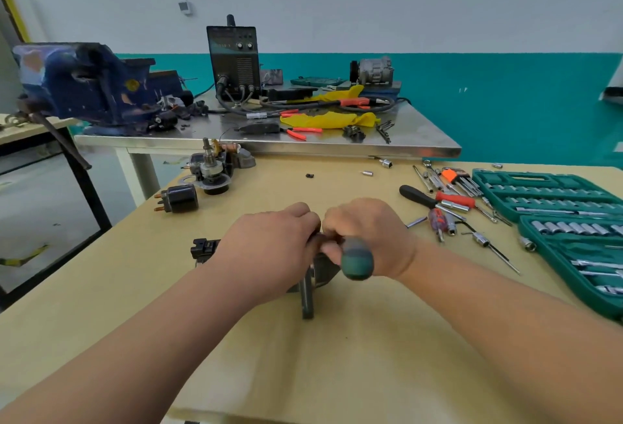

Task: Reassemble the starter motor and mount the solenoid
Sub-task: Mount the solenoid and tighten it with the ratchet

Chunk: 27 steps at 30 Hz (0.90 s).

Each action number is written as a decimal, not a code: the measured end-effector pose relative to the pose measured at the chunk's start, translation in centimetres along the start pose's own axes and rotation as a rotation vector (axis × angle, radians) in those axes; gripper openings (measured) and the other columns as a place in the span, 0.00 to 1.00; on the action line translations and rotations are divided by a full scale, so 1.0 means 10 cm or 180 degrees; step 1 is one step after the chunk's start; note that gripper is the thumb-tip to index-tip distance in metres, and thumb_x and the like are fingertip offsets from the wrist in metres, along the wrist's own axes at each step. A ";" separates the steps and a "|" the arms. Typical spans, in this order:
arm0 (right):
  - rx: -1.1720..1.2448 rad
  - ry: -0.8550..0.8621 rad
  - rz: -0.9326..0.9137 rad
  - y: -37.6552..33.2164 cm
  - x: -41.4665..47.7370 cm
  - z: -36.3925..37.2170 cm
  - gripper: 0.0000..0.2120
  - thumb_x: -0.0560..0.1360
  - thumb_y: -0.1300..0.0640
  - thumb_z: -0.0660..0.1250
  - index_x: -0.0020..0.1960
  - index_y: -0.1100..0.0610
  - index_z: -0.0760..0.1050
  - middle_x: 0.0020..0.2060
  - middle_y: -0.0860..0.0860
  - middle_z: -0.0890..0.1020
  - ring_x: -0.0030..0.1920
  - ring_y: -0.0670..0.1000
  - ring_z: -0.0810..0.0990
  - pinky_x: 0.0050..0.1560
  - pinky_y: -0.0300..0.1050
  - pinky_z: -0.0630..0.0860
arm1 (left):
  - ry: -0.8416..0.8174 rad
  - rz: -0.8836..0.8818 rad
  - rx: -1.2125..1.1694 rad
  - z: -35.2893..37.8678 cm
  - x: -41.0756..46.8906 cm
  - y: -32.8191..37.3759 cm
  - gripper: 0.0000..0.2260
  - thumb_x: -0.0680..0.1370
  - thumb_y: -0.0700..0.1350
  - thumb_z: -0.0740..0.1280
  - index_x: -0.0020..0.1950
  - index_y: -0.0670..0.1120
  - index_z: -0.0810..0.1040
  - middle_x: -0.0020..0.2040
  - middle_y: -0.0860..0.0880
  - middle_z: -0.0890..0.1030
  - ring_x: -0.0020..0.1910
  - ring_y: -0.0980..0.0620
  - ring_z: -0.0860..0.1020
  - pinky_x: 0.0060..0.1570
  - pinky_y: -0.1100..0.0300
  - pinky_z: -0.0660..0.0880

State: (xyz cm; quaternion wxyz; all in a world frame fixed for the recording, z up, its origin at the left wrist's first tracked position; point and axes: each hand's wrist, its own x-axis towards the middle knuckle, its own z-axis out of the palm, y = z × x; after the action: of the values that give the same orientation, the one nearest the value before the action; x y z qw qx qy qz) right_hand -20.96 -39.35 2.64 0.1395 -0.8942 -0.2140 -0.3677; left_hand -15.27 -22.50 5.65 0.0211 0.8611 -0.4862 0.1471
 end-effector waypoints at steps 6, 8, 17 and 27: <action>0.3420 -0.0548 0.4345 -0.11 0.16 0.17 0.23 0.79 0.44 0.53 0.29 0.54 0.68 0.19 0.49 0.65 0.18 0.49 0.58 0.20 0.37 0.56 | -0.0039 -0.0018 0.0225 0.02 -0.02 0.00 0.18 0.79 0.64 0.50 0.56 0.54 0.71 0.51 0.55 0.71 0.43 0.53 0.75 0.28 0.60 0.58; 0.2953 -0.0496 0.3855 -0.13 0.10 0.18 0.20 0.79 0.46 0.53 0.33 0.54 0.66 0.21 0.50 0.66 0.20 0.50 0.62 0.22 0.40 0.60 | 0.0013 0.0041 0.0179 0.03 -0.02 -0.01 0.17 0.81 0.62 0.51 0.57 0.54 0.72 0.52 0.56 0.71 0.43 0.53 0.76 0.30 0.60 0.63; 0.3010 -0.0340 0.3724 -0.16 0.17 0.15 0.20 0.80 0.46 0.53 0.33 0.54 0.68 0.22 0.49 0.65 0.20 0.49 0.62 0.19 0.39 0.59 | 0.0000 0.0078 0.0192 0.03 0.01 -0.03 0.18 0.82 0.60 0.49 0.58 0.53 0.72 0.54 0.56 0.72 0.45 0.52 0.77 0.32 0.58 0.63; 0.0590 -0.0239 0.0749 -0.05 0.14 0.02 0.12 0.76 0.54 0.58 0.37 0.58 0.73 0.26 0.53 0.74 0.26 0.52 0.72 0.29 0.43 0.69 | -0.0020 0.0120 0.0144 0.02 0.02 -0.05 0.17 0.82 0.56 0.48 0.59 0.53 0.73 0.52 0.55 0.72 0.44 0.52 0.77 0.33 0.58 0.66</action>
State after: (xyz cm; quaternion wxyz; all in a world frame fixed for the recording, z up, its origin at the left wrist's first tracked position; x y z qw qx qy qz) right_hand -20.22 -38.44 3.60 0.2555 -0.9095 -0.1458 -0.2937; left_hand -14.69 -22.42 5.58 -0.0026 0.8525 -0.4990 0.1558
